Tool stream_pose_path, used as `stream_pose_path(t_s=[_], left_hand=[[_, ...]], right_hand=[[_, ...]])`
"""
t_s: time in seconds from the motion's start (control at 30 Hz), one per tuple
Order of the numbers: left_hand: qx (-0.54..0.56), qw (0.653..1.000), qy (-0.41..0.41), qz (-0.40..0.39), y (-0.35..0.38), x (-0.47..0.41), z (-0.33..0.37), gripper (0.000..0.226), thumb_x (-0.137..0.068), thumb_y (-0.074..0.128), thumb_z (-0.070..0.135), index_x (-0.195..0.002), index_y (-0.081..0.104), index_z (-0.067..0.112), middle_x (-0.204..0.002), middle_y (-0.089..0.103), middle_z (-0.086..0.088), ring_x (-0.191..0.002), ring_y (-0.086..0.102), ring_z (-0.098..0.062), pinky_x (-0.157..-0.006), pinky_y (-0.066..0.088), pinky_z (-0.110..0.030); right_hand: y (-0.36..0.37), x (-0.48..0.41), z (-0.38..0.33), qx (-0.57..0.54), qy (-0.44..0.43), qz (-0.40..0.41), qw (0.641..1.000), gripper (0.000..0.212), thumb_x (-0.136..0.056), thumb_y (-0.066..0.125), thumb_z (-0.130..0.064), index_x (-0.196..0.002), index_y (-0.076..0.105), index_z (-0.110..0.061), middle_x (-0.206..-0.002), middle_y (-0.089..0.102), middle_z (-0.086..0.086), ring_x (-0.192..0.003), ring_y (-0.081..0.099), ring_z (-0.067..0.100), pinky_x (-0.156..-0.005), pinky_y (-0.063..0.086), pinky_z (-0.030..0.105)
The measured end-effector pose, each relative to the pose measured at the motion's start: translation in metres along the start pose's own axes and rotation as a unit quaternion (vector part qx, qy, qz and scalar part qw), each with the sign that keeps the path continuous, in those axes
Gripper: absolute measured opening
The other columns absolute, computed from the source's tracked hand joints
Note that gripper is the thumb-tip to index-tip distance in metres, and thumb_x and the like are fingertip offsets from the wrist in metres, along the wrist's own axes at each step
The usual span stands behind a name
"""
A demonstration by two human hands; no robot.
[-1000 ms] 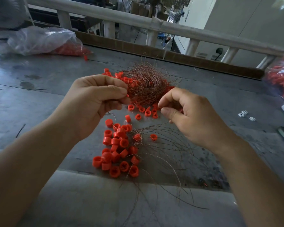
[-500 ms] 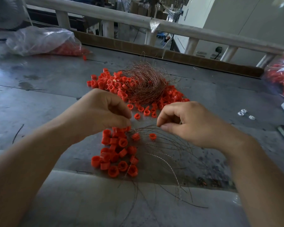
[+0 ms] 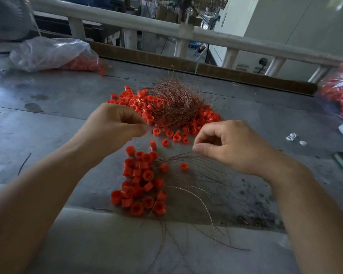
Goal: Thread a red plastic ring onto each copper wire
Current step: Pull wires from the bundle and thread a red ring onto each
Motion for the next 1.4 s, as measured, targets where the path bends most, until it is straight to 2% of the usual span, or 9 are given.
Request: stream_pose_path(t_s=[0.2, 0.37, 0.5, 0.67, 0.93, 1.03, 1.13, 1.27, 1.4], left_hand=[[-0.106, 0.992, -0.033, 0.058, -0.002, -0.046, -0.028, 0.031, -0.076, 0.065, -0.002, -0.101, 0.068, 0.015, -0.08, 0.06, 0.0, -0.084, 0.058, -0.023, -0.081, 0.049, -0.034], [-0.154, 0.987, 0.032, 0.026, 0.016, -0.064, -0.031, 0.039, -0.082, 0.062, 0.004, -0.115, 0.063, 0.025, -0.087, 0.063, -0.002, -0.078, 0.055, -0.02, -0.072, 0.041, -0.026], [-0.231, 0.967, 0.091, 0.06, 0.016, -0.061, -0.026, 0.027, -0.081, 0.066, 0.013, -0.105, 0.068, 0.024, -0.095, 0.066, -0.004, -0.087, 0.057, -0.023, -0.074, 0.043, -0.03], [-0.233, 0.966, 0.094, 0.067, 0.012, -0.054, -0.023, 0.021, -0.076, 0.071, 0.011, -0.073, 0.058, 0.027, -0.074, 0.056, 0.006, -0.074, 0.05, -0.014, -0.066, 0.034, -0.026], [-0.067, 0.991, 0.01, 0.118, -0.016, -0.027, -0.01, 0.018, -0.078, 0.069, 0.008, -0.095, 0.071, 0.017, -0.082, 0.068, 0.0, -0.07, 0.058, -0.015, -0.077, 0.051, -0.034], [0.06, 0.995, 0.07, 0.036, -0.009, -0.006, 0.019, 0.027, -0.074, 0.071, 0.004, -0.074, 0.068, 0.031, -0.066, 0.068, 0.009, -0.055, 0.057, 0.001, -0.059, 0.052, -0.018], [0.021, 0.987, 0.149, -0.049, 0.017, 0.011, 0.042, 0.033, -0.07, 0.073, 0.007, -0.074, 0.063, 0.038, -0.07, 0.065, 0.027, -0.06, 0.059, 0.009, -0.057, 0.043, -0.003], [-0.053, 0.982, 0.163, -0.083, 0.037, 0.015, 0.039, 0.03, -0.072, 0.074, 0.016, -0.073, 0.061, 0.043, -0.065, 0.063, 0.024, -0.064, 0.058, 0.012, -0.058, 0.041, -0.001], [-0.069, 0.983, 0.153, -0.08, 0.034, 0.009, 0.03, 0.028, -0.073, 0.075, 0.017, -0.074, 0.062, 0.042, -0.07, 0.065, 0.017, -0.067, 0.059, 0.007, -0.061, 0.044, -0.005]], right_hand=[[-0.014, -0.004, 0.019, 0.0, 0.055, 0.128, 0.99, 0.014, -0.081, 0.066, -0.028, -0.069, 0.063, -0.024, -0.057, 0.055, -0.012, -0.053, 0.051, 0.002, -0.053, 0.04, 0.012], [-0.022, -0.003, 0.028, -0.024, 0.083, 0.185, 0.979, 0.017, -0.081, 0.066, -0.025, -0.065, 0.061, -0.025, -0.057, 0.058, -0.01, -0.06, 0.059, 0.012, -0.062, 0.052, 0.032], [-0.026, -0.004, 0.035, -0.018, 0.104, 0.217, 0.971, 0.02, -0.081, 0.066, -0.026, -0.063, 0.058, -0.029, -0.058, 0.06, -0.01, -0.059, 0.06, 0.012, -0.065, 0.053, 0.033], [-0.024, -0.005, 0.043, -0.016, 0.13, 0.223, 0.966, 0.023, -0.082, 0.066, -0.026, -0.061, 0.056, -0.028, -0.057, 0.06, -0.008, -0.058, 0.061, 0.014, -0.066, 0.053, 0.034], [-0.016, -0.007, 0.045, 0.002, 0.138, 0.196, 0.971, 0.016, -0.083, 0.065, -0.026, -0.068, 0.062, -0.021, -0.06, 0.06, -0.004, -0.055, 0.056, 0.013, -0.06, 0.049, 0.031], [-0.014, -0.008, 0.043, 0.014, 0.14, 0.195, 0.971, 0.015, -0.083, 0.064, -0.027, -0.069, 0.062, -0.022, -0.058, 0.058, -0.007, -0.055, 0.052, 0.01, -0.058, 0.045, 0.027], [-0.014, -0.013, 0.039, 0.017, 0.134, 0.207, 0.969, 0.014, -0.082, 0.065, -0.026, -0.069, 0.062, -0.023, -0.057, 0.054, -0.011, -0.057, 0.053, 0.01, -0.056, 0.042, 0.025], [-0.009, -0.035, 0.028, 0.069, 0.103, 0.19, 0.974, 0.002, -0.08, 0.067, -0.022, -0.082, 0.065, -0.023, -0.073, 0.06, -0.008, -0.075, 0.058, 0.014, -0.065, 0.042, 0.024], [0.001, -0.059, 0.031, 0.123, 0.078, 0.176, 0.974, 0.028, -0.081, 0.066, -0.018, -0.109, 0.062, -0.02, -0.103, 0.055, 0.0, -0.1, 0.051, 0.02, -0.073, 0.036, 0.026]])
Point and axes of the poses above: each hand's wrist, its own x-axis away from the middle knuckle, its own y-axis out of the palm, z = x × y, the point moved 5 cm from there along -x, towards the middle knuckle
